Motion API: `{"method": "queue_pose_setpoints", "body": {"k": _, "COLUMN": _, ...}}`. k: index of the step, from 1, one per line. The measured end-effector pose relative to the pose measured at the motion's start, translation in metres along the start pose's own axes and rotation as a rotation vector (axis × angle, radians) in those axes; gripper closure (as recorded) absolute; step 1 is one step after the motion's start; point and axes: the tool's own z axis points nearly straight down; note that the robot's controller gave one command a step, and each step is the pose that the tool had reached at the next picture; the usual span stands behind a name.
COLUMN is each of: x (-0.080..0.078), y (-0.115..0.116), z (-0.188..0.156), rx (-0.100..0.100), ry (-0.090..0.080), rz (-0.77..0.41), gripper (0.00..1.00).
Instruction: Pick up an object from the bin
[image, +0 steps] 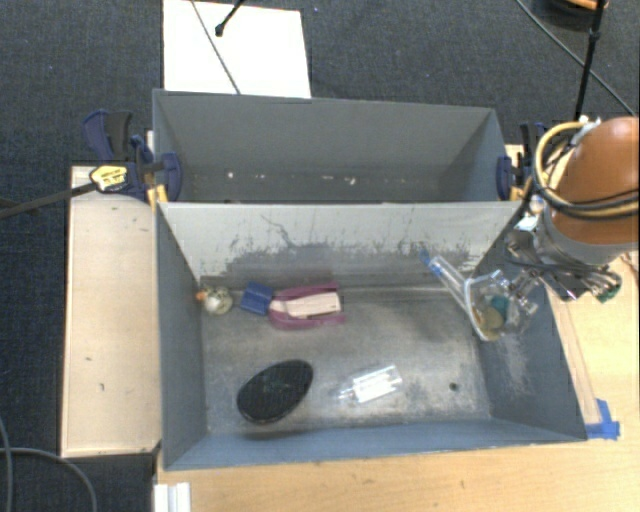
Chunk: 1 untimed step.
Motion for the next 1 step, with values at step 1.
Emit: {"method": "queue_pose_setpoints", "body": {"k": 1, "x": 0.0004, "y": -0.0138, "z": -0.0743, "rx": -0.002, "ry": 0.000, "rz": -0.719, "gripper": 1.00}}
